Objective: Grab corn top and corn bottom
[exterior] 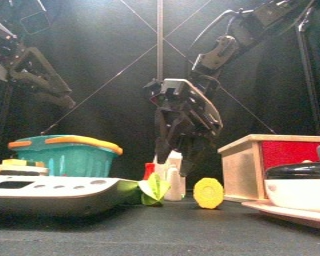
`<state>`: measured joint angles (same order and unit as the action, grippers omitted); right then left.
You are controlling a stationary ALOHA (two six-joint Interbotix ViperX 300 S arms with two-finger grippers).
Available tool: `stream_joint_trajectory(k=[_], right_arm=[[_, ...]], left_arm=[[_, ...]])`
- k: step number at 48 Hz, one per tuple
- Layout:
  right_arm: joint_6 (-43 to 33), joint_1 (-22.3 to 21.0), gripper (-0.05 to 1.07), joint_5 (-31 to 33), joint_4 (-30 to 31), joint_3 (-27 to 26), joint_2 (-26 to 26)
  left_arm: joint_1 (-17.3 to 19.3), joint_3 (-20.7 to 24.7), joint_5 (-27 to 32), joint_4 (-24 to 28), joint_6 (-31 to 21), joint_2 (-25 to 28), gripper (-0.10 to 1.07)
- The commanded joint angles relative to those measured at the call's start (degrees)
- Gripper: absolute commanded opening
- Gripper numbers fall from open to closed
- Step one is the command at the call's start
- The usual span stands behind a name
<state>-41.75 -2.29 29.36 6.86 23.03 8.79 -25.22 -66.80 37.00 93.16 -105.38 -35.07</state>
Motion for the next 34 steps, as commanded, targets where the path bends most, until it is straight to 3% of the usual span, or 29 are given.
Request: stream_joint_trajectory(k=[1, 9, 19, 34], right_arm=[[0.0, 0.3, 1.02, 0.6, 0.1, -1.5, -3.8], [0.2, 1.6, 1.02, 0.3, 1.8, -1.5, -6.4], [-0.1, 2.6, 1.02, -1.6, 6.0, -1.4, -9.0], [-0.2, 2.6, 1.02, -8.4, 9.5, 0.9, -11.8]], left_arm=[[-0.1, 0.8, 0.1, -0.1, 0.0, -0.1, 0.96], [0.5, 0.9, 0.2, -1.6, -0.1, 0.4, 0.96], [3.9, 3.9, -0.1, -3.2, 0.1, 2.2, 0.96], [6.9, 9.1, -7.2, -3.2, 1.1, 4.4, 0.96]])
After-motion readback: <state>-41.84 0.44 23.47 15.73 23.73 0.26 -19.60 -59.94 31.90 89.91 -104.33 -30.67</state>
